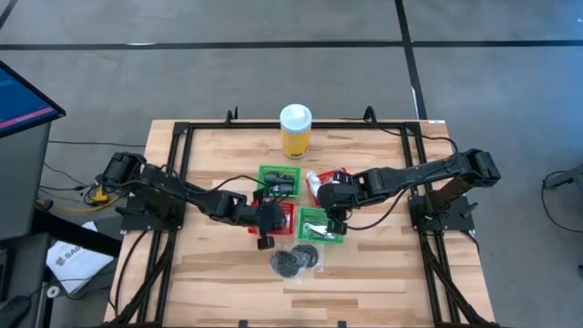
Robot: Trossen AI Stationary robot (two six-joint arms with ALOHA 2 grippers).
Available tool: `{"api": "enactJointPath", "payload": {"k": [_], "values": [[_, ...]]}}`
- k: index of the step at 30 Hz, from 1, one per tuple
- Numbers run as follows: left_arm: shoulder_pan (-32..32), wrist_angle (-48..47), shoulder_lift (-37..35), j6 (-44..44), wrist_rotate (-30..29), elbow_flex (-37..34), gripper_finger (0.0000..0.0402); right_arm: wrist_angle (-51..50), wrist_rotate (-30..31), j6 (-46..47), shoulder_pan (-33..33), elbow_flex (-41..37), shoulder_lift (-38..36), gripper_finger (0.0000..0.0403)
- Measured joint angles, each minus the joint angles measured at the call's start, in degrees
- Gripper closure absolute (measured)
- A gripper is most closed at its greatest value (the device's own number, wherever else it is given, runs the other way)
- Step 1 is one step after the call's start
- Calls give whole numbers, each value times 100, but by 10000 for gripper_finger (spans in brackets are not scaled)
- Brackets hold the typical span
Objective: Pick & Place Travel size toiletries
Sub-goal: Put the hairbrush into the left red bin
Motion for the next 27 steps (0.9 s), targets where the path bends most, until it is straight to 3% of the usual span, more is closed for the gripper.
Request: {"api": "enactJointPath", "payload": {"k": [7,12,15,27], "values": [[51,17,0,58,-355,0,300,114,0,2,0,0,0,268],[176,70,0,105,-28,0,269,114,0,2,0,0,0,265],[201,142,0,101,261,4,261,114,-1,2,0,0,0,264],[199,186,-35,109,265,9,265,112,-2,2,0,0,0,263]]}}
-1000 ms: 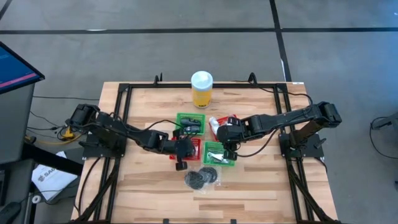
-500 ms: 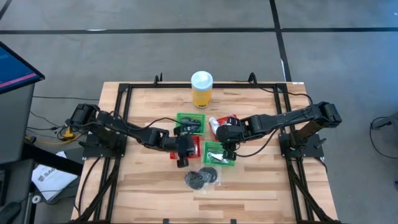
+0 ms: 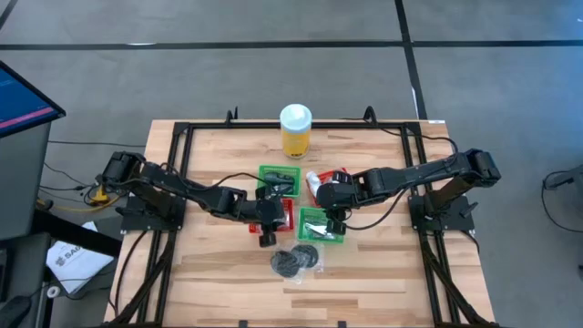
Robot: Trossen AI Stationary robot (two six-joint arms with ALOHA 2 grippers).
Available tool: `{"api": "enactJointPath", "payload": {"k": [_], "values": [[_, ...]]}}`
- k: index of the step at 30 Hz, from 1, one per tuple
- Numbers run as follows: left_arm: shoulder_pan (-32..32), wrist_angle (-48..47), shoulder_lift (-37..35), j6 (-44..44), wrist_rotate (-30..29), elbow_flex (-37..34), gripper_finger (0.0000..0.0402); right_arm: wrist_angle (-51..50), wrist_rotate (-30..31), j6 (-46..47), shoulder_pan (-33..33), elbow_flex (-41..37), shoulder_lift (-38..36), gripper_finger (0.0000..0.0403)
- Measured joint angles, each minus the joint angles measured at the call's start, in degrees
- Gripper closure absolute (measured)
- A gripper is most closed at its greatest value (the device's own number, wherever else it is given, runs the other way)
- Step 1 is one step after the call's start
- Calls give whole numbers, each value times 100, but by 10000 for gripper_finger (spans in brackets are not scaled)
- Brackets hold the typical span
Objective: Pick & Place Travel size toiletries
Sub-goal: Put the hairbrush into the left red bin
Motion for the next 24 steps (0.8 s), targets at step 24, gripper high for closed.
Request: {"api": "enactJointPath", "payload": {"k": [24], "values": [[-16,44,-432,294,-213,2,266,306,0,-54,0,-34,0,268]]}}
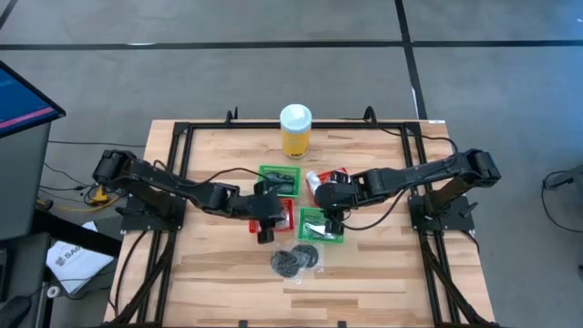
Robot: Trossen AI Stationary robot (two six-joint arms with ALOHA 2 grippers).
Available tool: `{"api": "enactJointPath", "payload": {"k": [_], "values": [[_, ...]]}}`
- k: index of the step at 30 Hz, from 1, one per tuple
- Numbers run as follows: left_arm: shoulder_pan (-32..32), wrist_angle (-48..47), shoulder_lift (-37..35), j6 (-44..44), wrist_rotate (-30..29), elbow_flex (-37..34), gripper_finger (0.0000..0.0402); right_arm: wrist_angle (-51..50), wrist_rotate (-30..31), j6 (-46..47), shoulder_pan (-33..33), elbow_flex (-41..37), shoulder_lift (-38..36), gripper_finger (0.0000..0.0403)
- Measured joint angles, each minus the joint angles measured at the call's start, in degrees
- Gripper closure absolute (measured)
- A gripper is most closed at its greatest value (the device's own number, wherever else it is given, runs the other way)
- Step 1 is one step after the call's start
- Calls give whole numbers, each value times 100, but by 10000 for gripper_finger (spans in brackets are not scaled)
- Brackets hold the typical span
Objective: Pick & Place Travel size toiletries
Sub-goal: Put the hairbrush into the left red bin
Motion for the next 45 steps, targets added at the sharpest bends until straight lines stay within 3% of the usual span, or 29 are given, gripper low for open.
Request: {"api": "enactJointPath", "payload": {"k": [11,19,26,45], "values": [[-827,106,-57,-721,752,2,266,-49,-2,353,4,-270,0,266],[-1450,375,272,-949,349,-2,266,-51,-17,356,4,-270,0,266],[-1506,448,640,-1624,558,-3,266,-37,-20,356,4,-270,0,269],[-1809,1037,1794,-1164,152,-2,266,-44,-21,356,4,-270,0,270]]}}
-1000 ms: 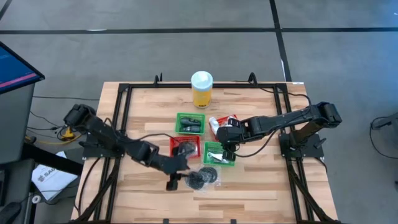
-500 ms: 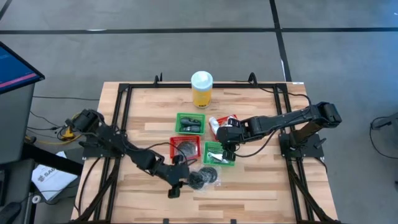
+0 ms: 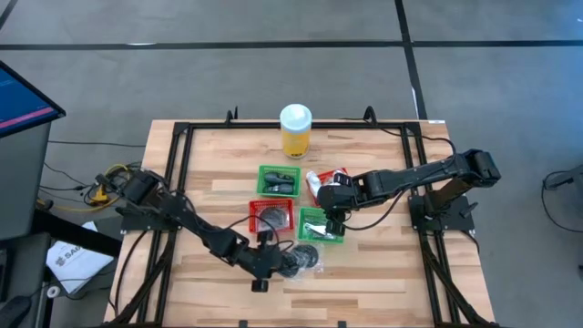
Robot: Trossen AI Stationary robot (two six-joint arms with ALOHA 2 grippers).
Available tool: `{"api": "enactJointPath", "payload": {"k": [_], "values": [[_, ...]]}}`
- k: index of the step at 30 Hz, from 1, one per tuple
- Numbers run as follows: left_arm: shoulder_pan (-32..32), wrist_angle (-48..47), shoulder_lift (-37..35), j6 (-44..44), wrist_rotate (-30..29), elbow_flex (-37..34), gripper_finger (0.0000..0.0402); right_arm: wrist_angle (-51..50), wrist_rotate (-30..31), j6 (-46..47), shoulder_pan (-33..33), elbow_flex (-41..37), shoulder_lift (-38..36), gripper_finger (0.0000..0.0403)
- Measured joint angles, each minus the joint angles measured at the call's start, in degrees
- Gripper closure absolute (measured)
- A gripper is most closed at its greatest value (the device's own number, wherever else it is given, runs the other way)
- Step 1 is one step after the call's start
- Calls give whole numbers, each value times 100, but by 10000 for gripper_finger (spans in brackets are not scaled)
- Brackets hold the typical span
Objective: Pick & Place Travel size toiletries
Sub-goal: Put the hairbrush into the left red bin
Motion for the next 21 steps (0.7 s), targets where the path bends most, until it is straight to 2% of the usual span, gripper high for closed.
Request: {"api": "enactJointPath", "payload": {"k": [5,13,21], "values": [[0,314,139,32,-255,0,266,31,1,-1,0,0,0,269],[-20,844,476,474,-260,0,266,38,1,-2,0,0,0,266],[-26,1034,760,493,-763,28,268,40,1,-22,0,0,0,267]]}}
